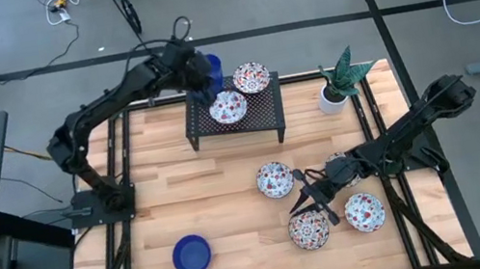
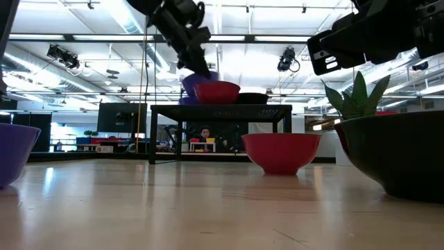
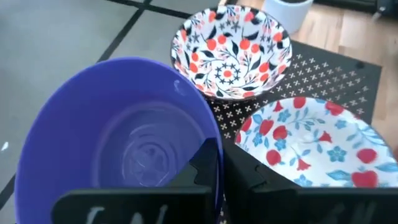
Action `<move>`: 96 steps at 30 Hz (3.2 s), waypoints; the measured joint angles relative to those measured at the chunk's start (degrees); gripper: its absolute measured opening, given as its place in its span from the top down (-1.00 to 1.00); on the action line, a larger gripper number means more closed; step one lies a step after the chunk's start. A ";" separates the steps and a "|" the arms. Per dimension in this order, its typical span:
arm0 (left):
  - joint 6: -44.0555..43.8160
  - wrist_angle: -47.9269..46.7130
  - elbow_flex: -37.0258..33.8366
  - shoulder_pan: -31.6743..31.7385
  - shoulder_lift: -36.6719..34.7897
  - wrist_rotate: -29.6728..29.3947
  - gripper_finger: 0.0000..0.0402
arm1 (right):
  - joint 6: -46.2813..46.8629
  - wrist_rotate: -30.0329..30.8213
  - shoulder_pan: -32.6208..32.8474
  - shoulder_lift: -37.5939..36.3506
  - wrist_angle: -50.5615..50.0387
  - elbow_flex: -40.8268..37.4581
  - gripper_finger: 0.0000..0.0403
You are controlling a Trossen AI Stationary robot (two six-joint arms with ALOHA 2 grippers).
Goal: Pick & Place Mini bowls
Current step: Stack the right blue bowl on top of the other blue bowl on the shelf, then stack the bottom orange bowl on top of the other orange bowl on the shelf
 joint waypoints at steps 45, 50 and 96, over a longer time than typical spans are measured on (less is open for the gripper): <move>-4.41 -2.85 0.04 -1.38 2.74 -7.73 0.26 | -0.01 0.00 -0.02 0.00 -0.31 0.00 0.77; -4.57 -5.37 2.26 -1.43 2.28 -7.36 0.19 | -0.01 0.00 -0.01 0.00 -0.35 0.00 0.77; -1.53 -19.34 -6.19 -28.28 -9.09 -8.58 0.97 | 7.19 -0.02 0.04 0.02 -7.52 -0.02 0.77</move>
